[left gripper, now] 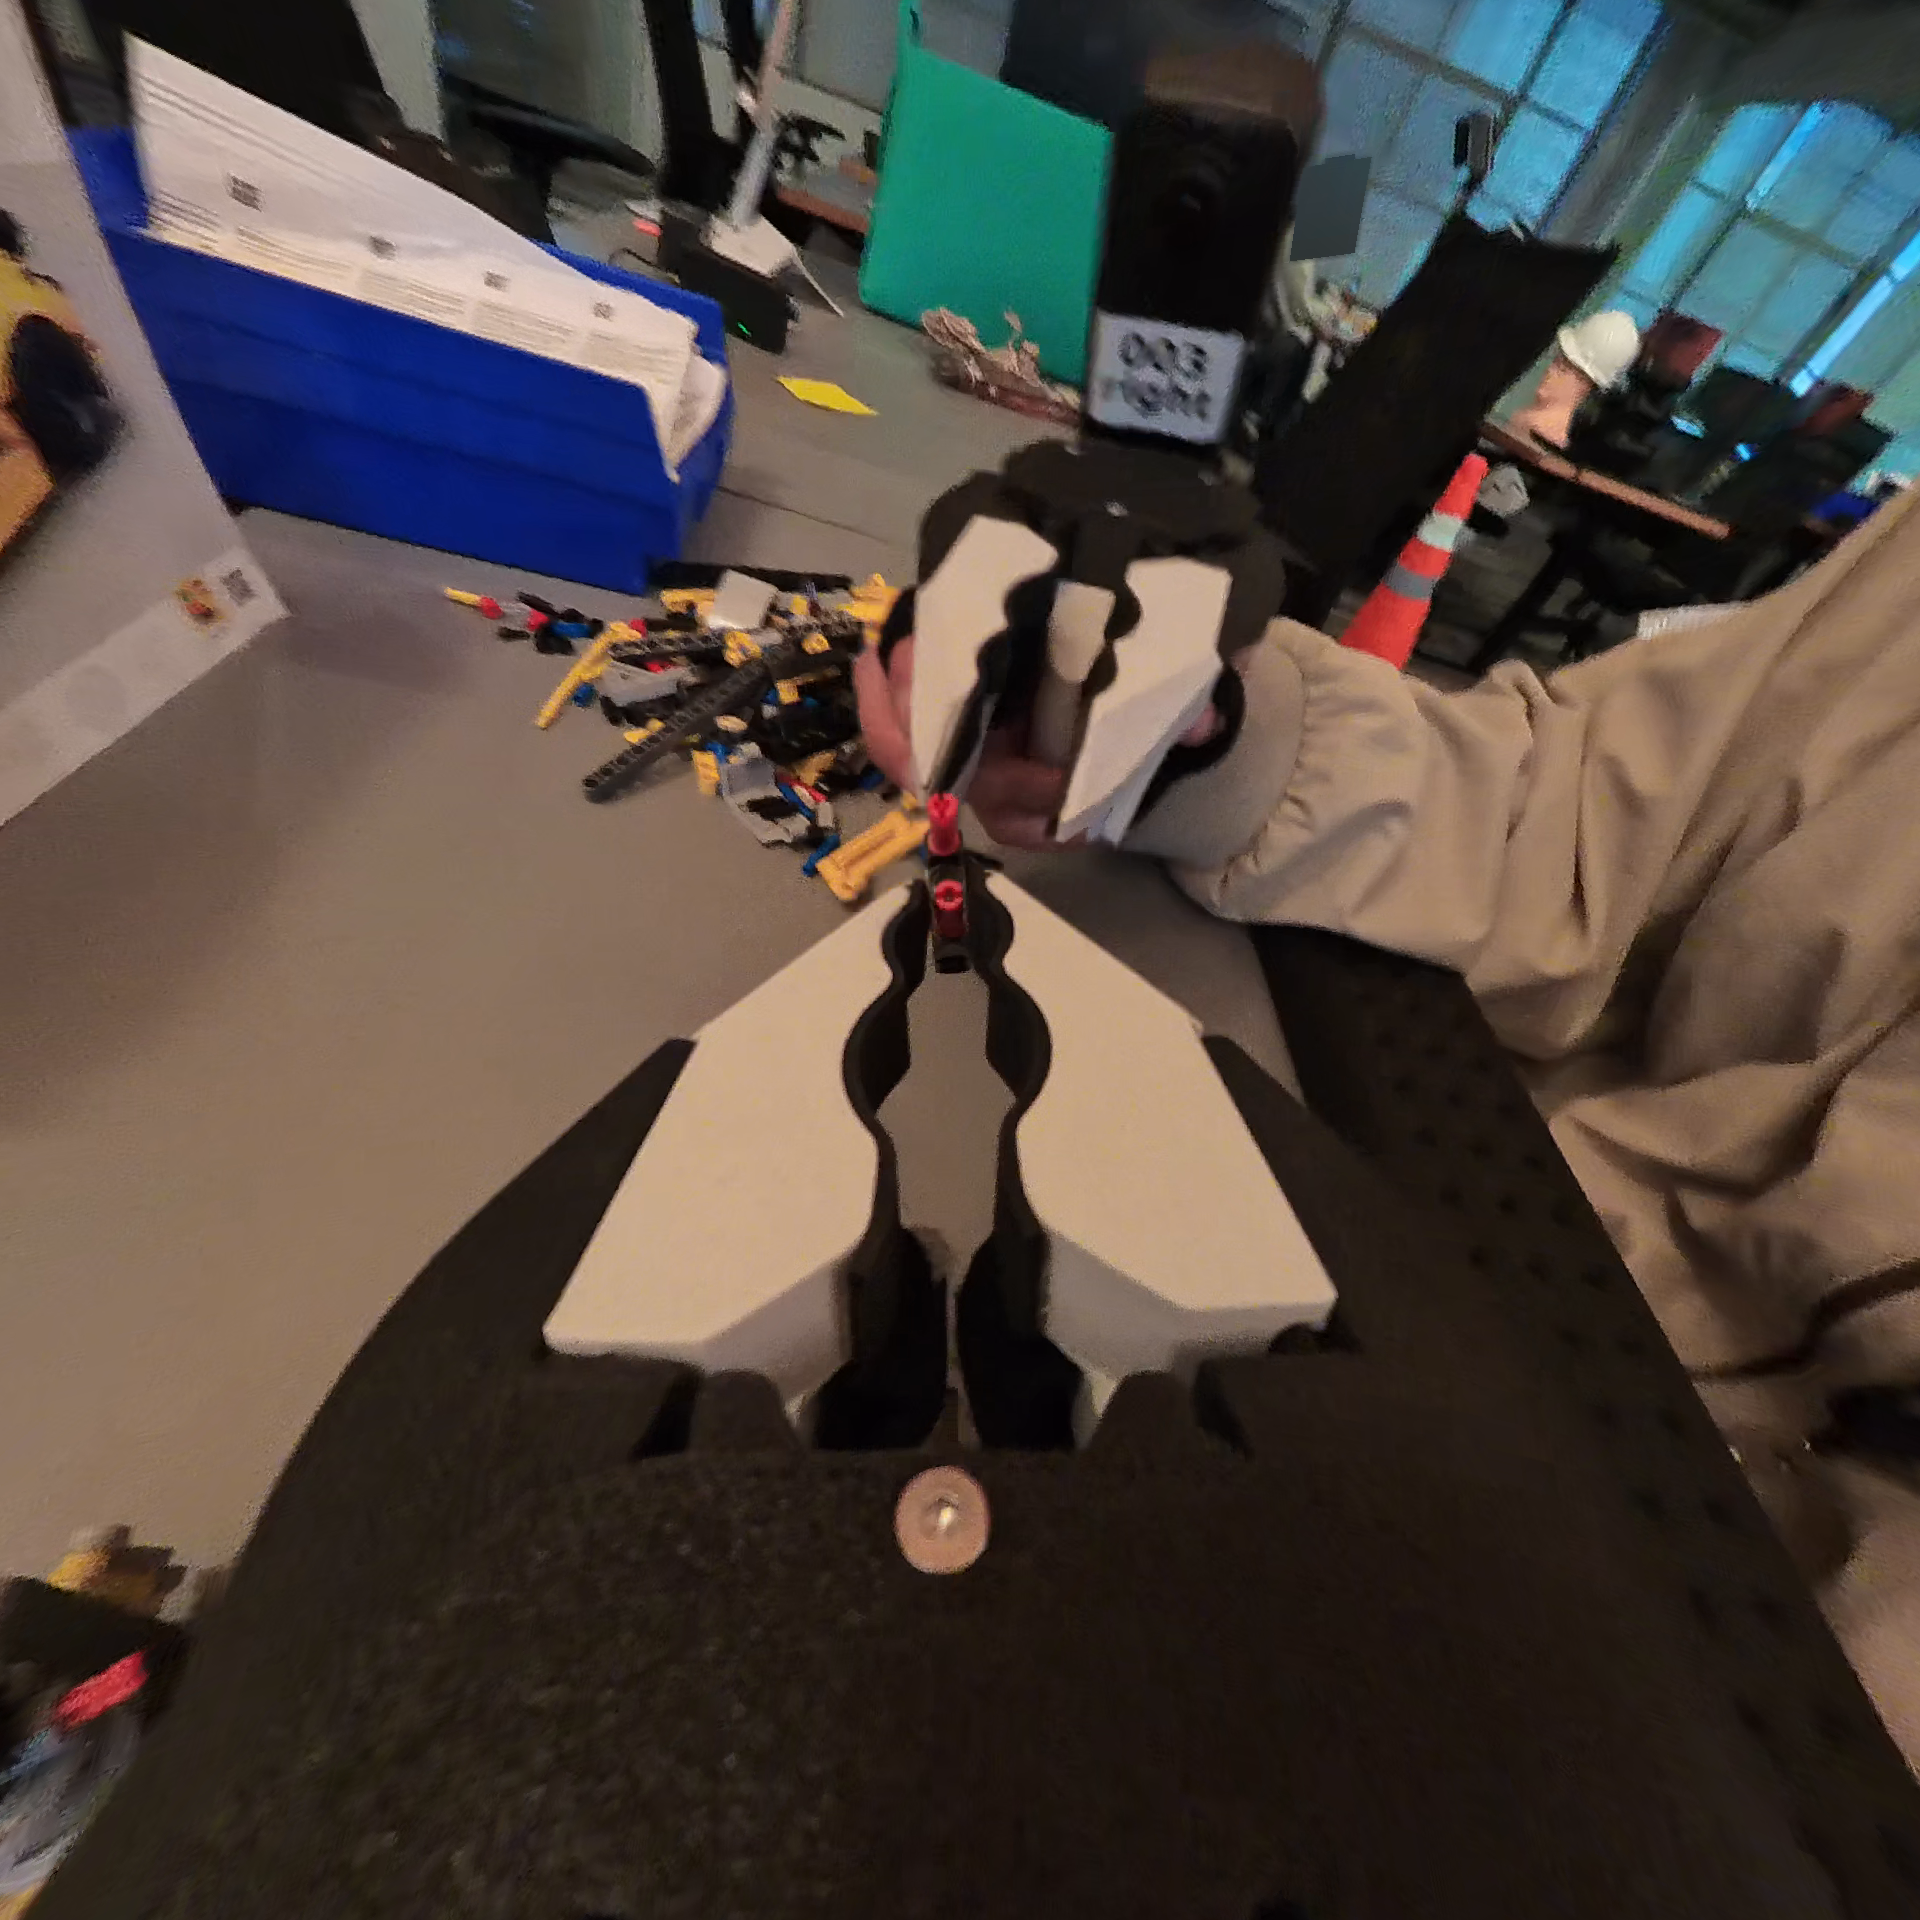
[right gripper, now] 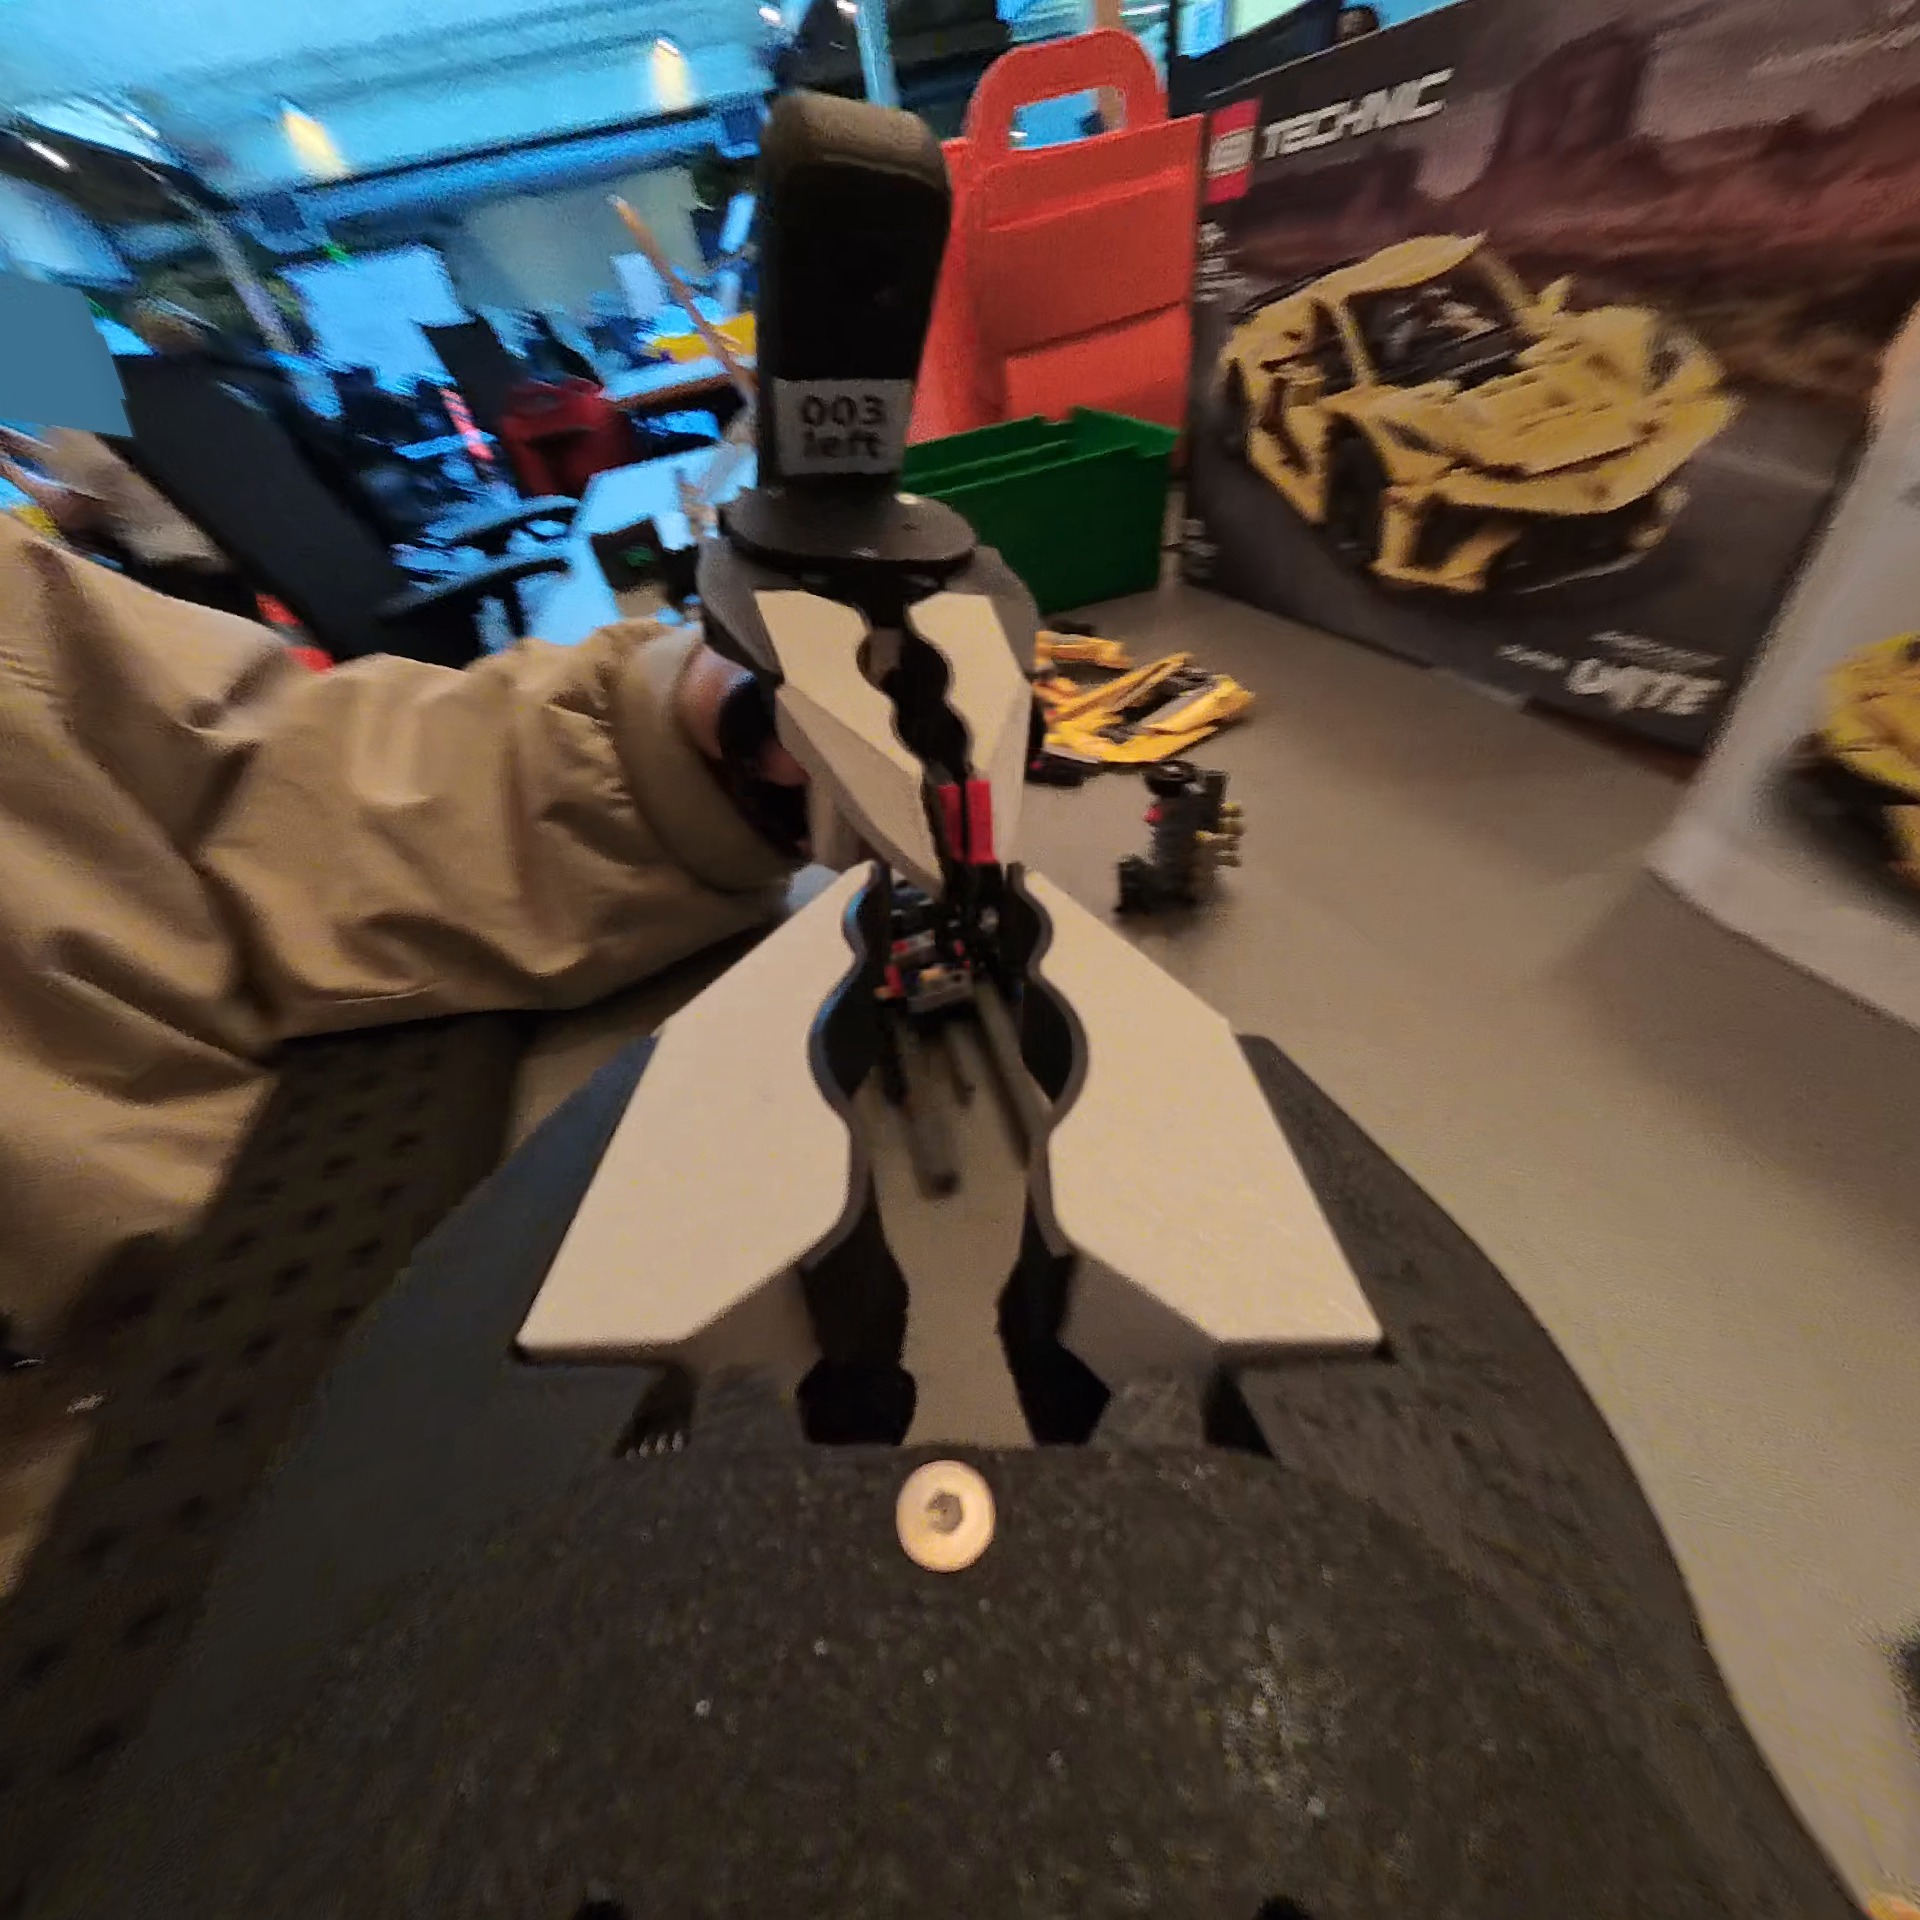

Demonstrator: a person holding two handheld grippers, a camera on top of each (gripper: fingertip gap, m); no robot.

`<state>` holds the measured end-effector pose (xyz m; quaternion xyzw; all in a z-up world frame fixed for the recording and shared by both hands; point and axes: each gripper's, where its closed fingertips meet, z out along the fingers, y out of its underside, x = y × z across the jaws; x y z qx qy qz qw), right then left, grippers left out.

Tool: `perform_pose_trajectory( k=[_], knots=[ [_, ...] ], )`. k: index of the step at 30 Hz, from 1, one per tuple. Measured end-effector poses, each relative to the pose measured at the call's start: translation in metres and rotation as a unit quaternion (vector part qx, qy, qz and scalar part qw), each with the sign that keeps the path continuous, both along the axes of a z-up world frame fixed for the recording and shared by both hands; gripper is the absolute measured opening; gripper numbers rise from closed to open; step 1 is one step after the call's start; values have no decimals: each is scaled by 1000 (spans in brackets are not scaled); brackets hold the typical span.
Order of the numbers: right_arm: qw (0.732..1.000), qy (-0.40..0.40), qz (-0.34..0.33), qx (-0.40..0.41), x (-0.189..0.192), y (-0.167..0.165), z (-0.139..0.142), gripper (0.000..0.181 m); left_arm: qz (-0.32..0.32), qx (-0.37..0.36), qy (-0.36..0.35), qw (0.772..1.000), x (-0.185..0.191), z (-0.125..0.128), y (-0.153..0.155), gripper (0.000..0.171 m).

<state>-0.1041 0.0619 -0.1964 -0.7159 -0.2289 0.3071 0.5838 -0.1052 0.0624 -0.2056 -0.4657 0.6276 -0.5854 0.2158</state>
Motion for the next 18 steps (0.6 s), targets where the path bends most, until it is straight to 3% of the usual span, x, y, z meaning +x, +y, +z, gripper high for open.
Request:
perform_pose_trajectory(
  k=[2,6,8,14,18],
  knots=[
    [999,18,22,-15,-5,-2,-1,19,-16,4,9,1000,-2,-4,-7,7],
    [998,-20,45,-37,-15,-4,-17,15,-31,25,32,999,-3,-13,-15,7],
    [999,-7,31,-22,-9,0,-10,3,-24,13,21,999,-3,-7,-13,7],
    [986,164,0,-35,4,18,14,3,24,-43,-33,998,8,10,-2,15],
    [975,217,7,-46,0,22,19,2,41,-87,-57,994,17,18,0,8]
  ],
)
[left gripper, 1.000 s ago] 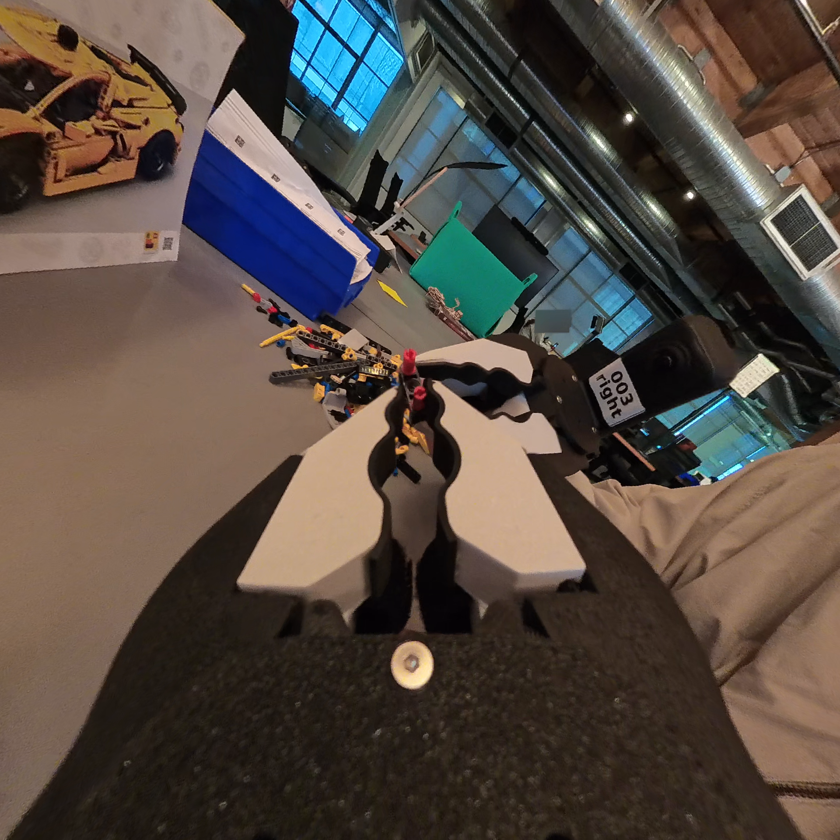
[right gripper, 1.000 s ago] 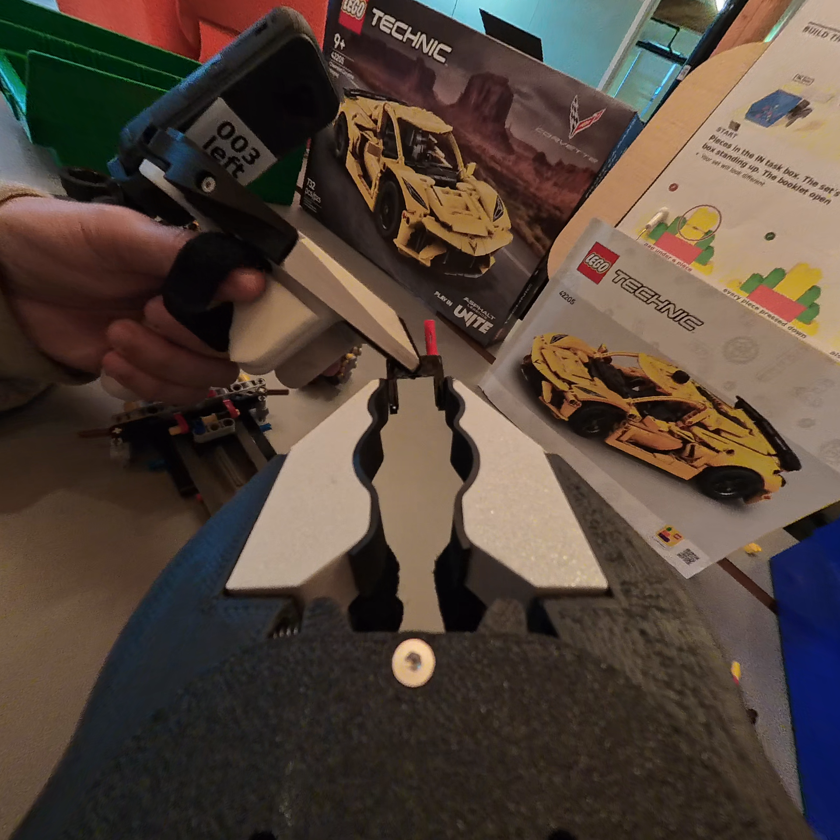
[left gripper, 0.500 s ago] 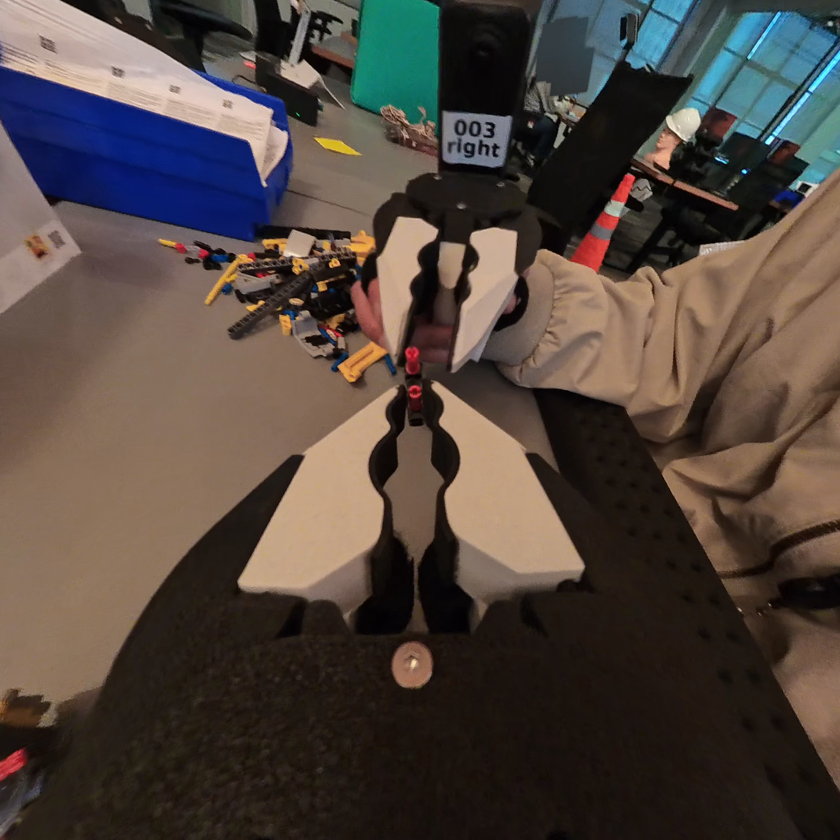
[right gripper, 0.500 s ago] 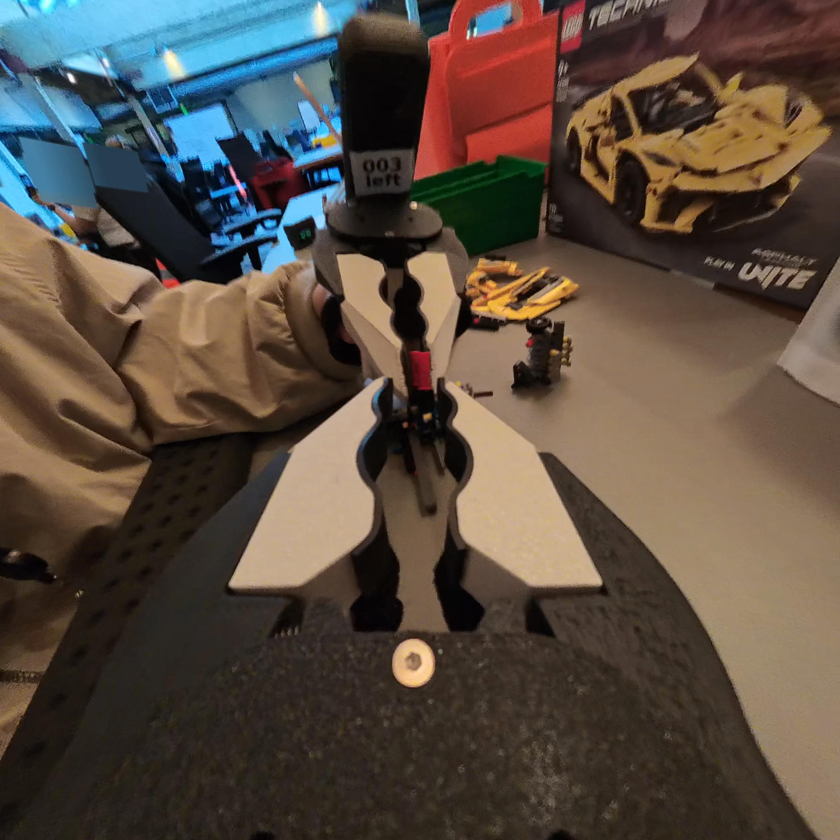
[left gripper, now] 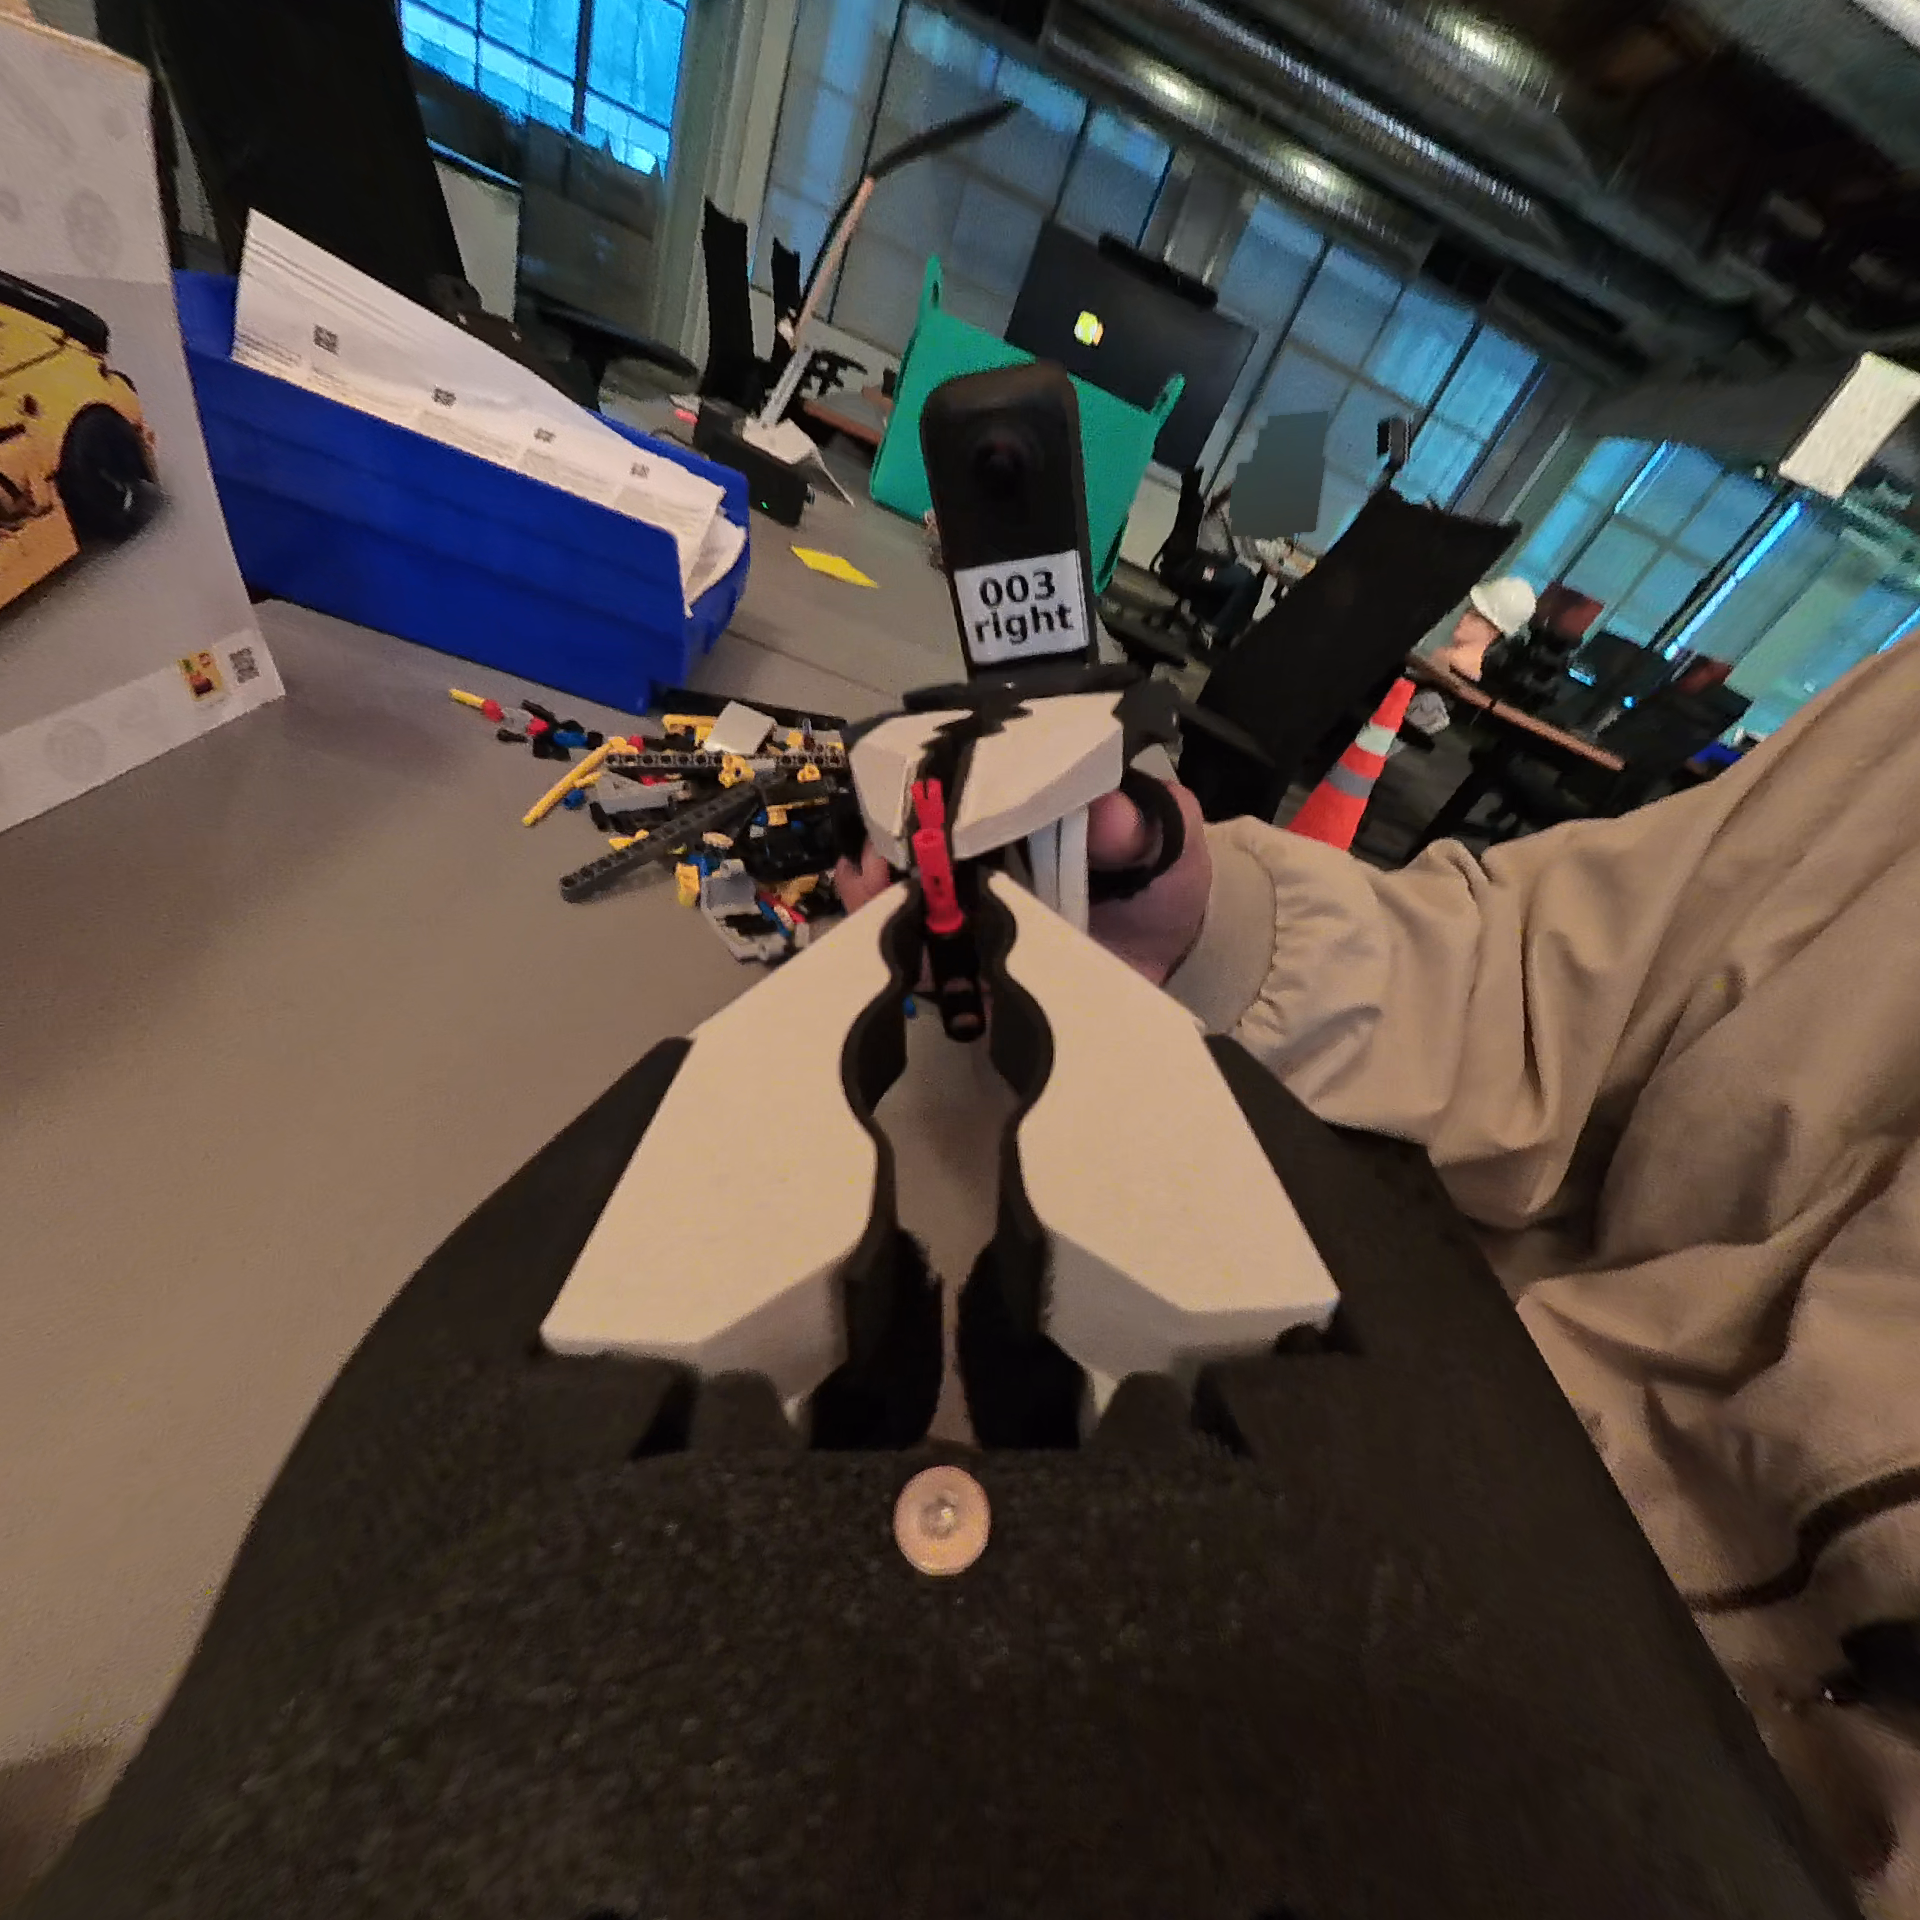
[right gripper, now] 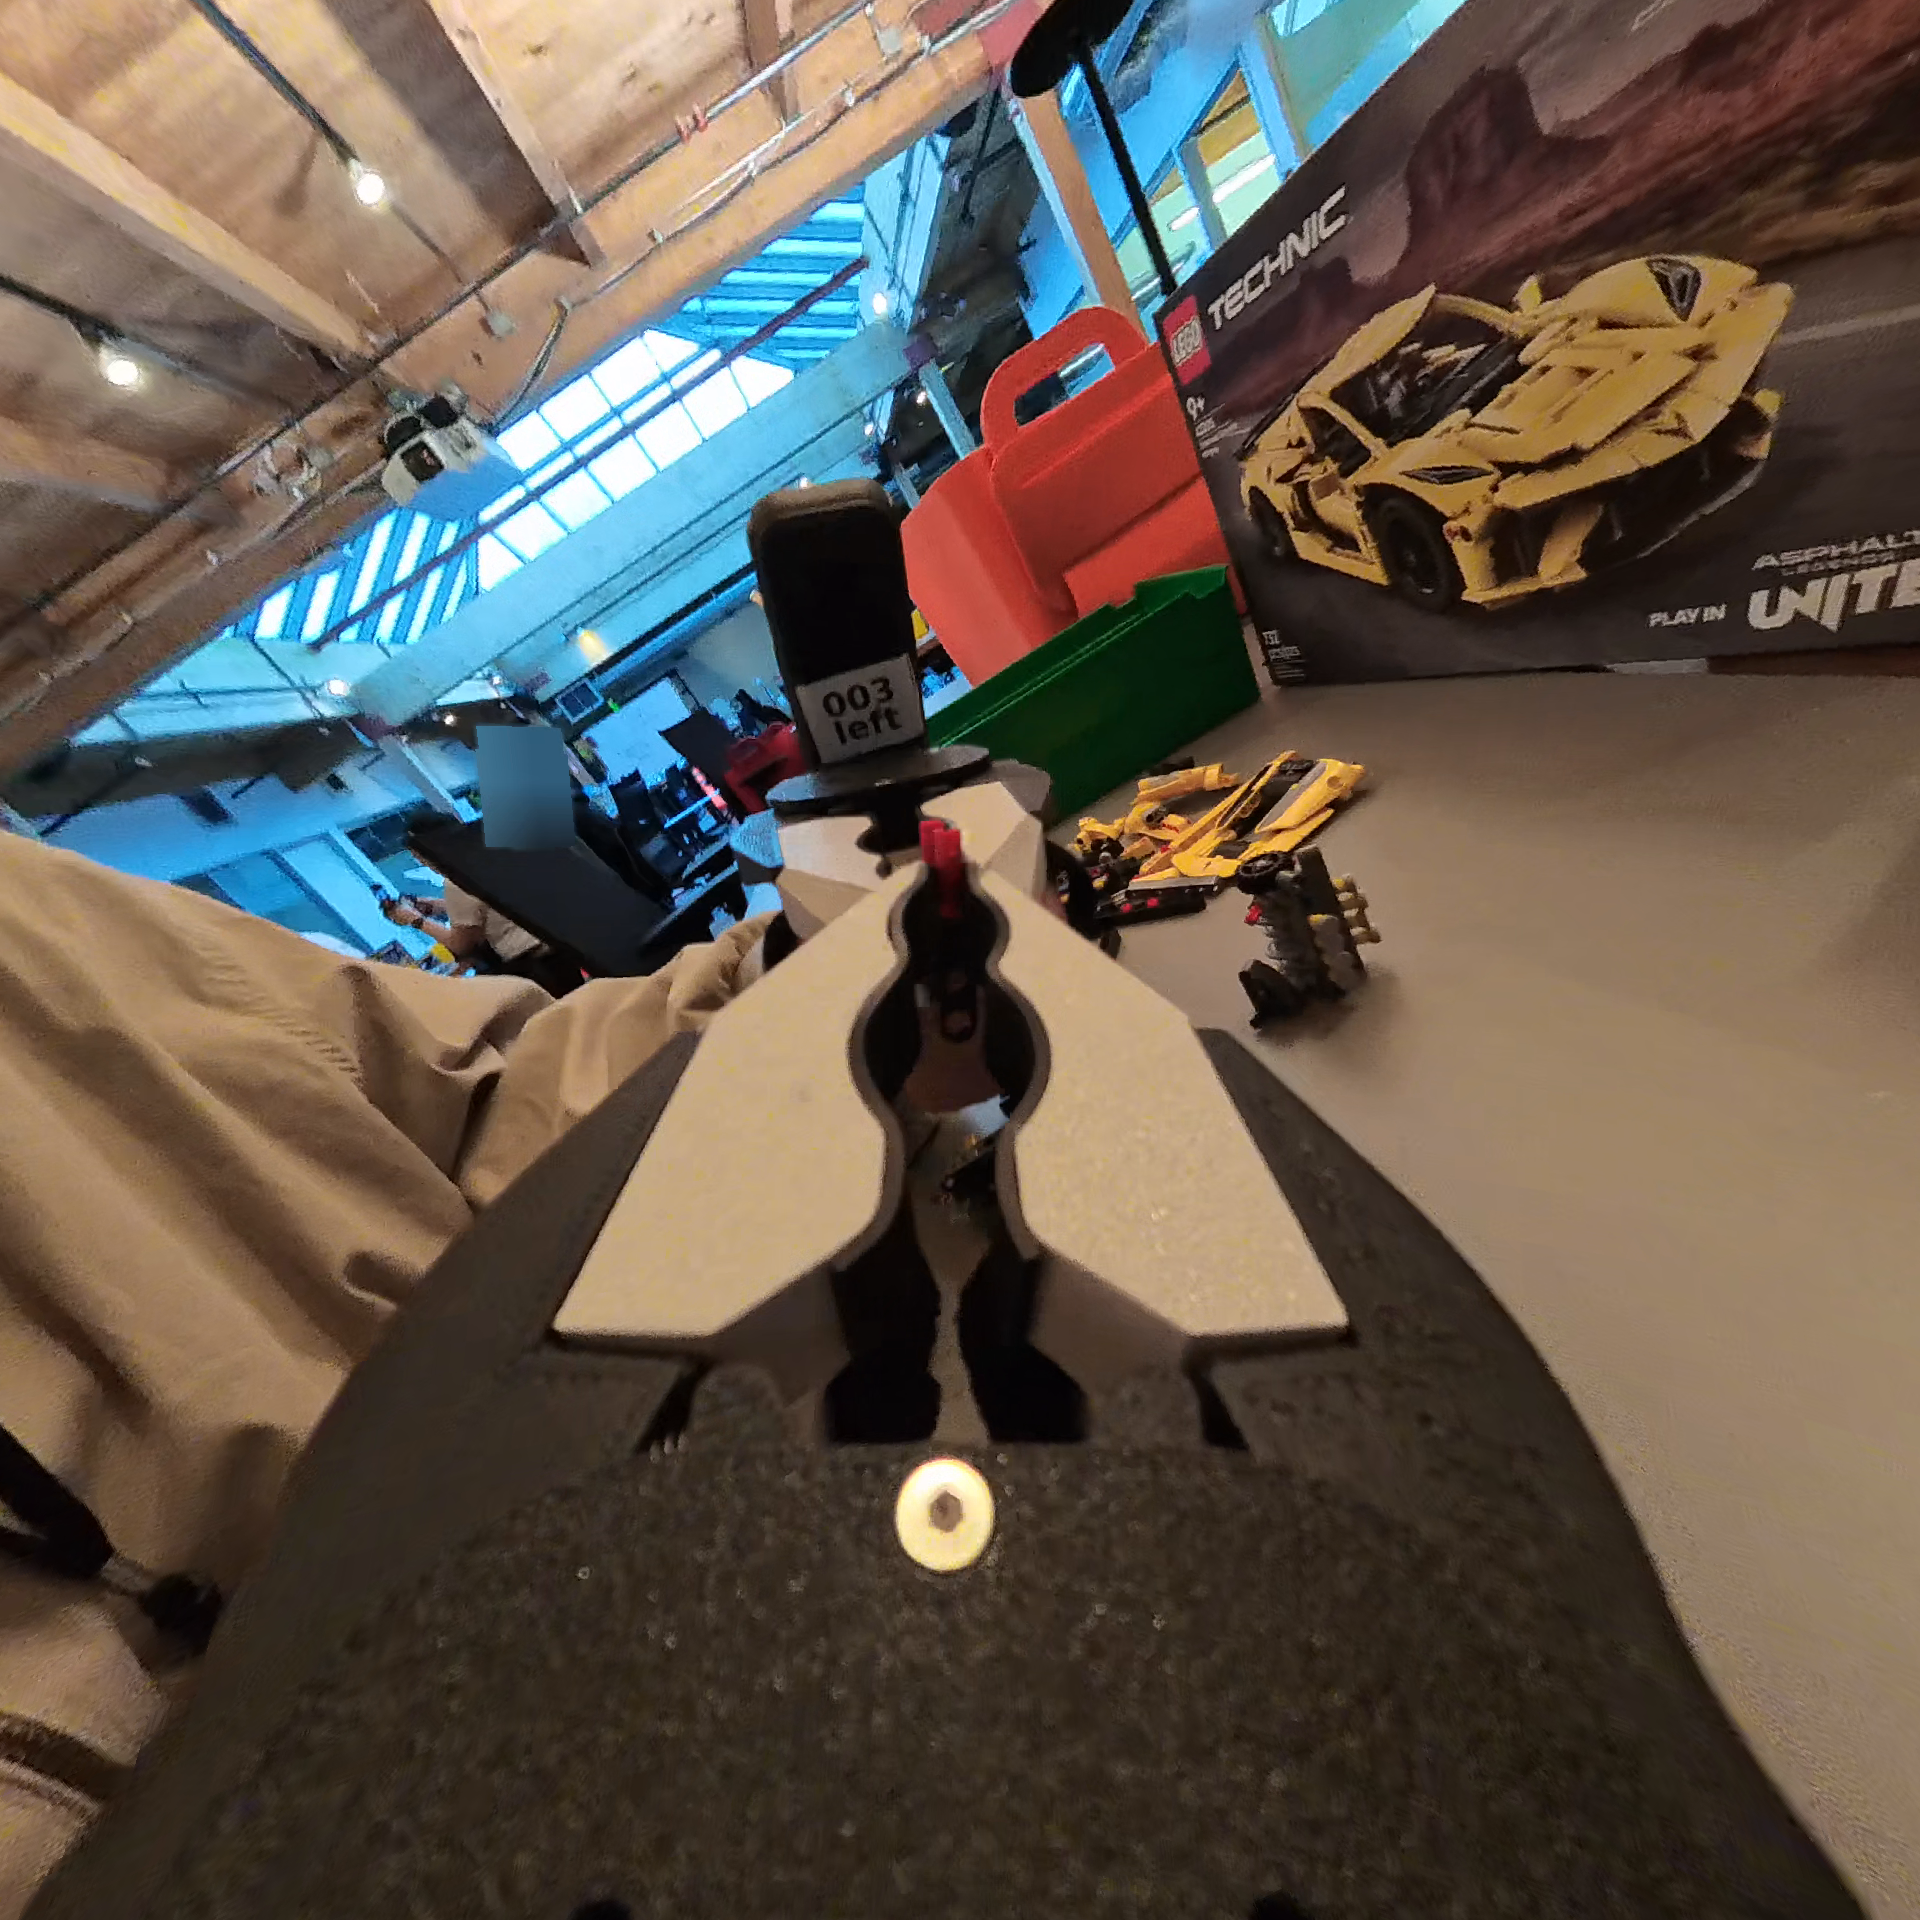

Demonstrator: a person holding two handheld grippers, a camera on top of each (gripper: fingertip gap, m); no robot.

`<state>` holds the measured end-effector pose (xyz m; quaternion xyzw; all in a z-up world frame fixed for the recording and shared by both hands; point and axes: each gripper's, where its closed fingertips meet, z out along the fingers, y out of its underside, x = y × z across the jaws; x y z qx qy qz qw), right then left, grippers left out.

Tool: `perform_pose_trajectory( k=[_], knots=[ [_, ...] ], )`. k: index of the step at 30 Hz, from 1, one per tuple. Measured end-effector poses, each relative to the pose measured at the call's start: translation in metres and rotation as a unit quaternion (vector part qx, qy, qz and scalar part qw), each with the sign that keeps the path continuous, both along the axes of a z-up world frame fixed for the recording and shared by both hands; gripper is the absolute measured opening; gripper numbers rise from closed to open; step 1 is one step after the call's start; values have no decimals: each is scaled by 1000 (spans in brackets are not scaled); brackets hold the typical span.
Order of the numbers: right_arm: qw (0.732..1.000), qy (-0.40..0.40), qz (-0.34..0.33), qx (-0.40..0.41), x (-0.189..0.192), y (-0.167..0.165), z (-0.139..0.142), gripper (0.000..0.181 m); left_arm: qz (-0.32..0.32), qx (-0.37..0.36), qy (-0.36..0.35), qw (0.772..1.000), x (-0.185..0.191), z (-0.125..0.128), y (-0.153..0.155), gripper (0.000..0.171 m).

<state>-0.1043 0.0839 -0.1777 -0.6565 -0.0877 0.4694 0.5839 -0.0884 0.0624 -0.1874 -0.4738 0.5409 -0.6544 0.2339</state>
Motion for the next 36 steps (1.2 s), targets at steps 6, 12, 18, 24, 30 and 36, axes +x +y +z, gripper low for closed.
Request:
perform_pose_trajectory(
  k=[6,12,18,24,30,36],
  knots=[
    [1000,11,-7,-11,8,0,0,2,19,7,5,1000,7,-1,0,7],
    [998,54,-16,19,13,0,16,0,22,32,14,999,8,12,0,8],
    [961,196,-145,128,147,-36,91,2,-4,109,41,993,5,-7,-25,7],
    [858,-325,-292,-270,223,-69,-76,3,124,199,68,970,16,-26,31,7],
    [828,-351,-337,-279,235,-71,-88,29,256,342,59,902,19,-30,57,7],
    [930,-266,-249,49,71,-18,9,31,266,416,40,869,24,-26,41,7]
  ],
)
